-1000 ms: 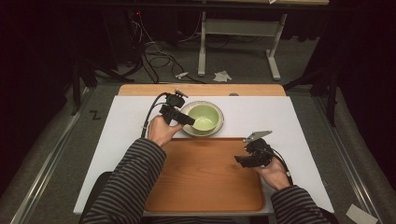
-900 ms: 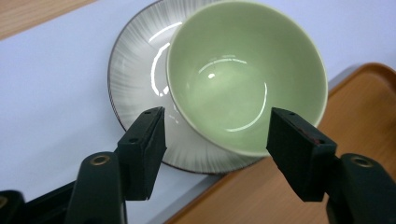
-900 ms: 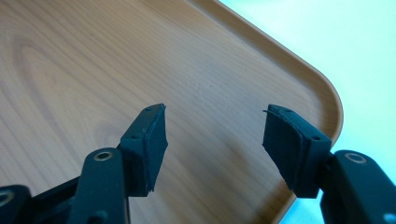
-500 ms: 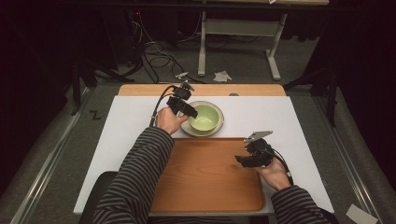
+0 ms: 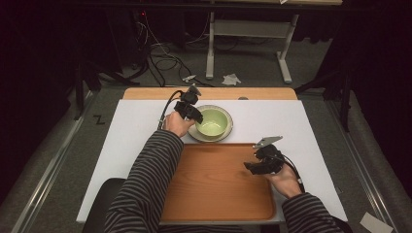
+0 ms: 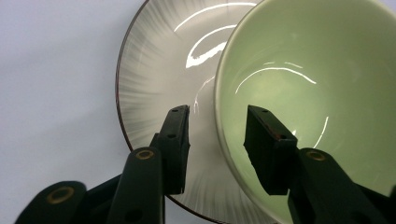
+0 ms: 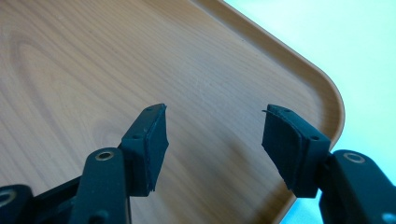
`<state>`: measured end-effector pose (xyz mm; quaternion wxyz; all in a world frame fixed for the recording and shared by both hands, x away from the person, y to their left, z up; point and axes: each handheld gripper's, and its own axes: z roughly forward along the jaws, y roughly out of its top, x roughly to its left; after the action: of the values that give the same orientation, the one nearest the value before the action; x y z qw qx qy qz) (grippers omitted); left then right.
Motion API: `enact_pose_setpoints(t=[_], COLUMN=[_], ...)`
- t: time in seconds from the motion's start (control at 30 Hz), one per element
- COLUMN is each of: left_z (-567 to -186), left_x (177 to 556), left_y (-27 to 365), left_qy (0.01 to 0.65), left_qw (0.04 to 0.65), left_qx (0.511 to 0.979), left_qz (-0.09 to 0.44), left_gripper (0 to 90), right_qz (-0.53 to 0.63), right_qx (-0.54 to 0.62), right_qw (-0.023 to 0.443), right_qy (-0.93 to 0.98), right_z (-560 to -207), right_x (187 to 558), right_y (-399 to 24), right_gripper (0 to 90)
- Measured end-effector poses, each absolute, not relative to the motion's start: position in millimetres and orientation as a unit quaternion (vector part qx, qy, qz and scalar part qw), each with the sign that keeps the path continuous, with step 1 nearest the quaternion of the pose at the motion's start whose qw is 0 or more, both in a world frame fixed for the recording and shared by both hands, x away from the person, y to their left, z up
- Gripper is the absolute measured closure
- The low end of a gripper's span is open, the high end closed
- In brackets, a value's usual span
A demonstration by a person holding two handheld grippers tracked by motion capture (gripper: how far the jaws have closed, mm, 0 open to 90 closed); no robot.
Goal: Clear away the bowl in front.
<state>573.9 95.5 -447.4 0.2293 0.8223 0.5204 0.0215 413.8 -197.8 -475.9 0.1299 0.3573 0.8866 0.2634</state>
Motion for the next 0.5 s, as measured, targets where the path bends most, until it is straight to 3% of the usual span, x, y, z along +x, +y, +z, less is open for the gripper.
enact_pose_setpoints(t=[0.5], left_z=[-453.7], left_x=[578.4], left_y=[97.9], left_qy=[0.529], left_qw=[0.230], left_qx=[0.817], left_qz=[0.013], left_gripper=[76.6], right_qz=[0.259], right_qx=[0.351], right_qw=[0.129], right_qy=[0.891], right_z=[-477.6], right_x=[412.5], right_y=[-194.5], right_gripper=[41.6])
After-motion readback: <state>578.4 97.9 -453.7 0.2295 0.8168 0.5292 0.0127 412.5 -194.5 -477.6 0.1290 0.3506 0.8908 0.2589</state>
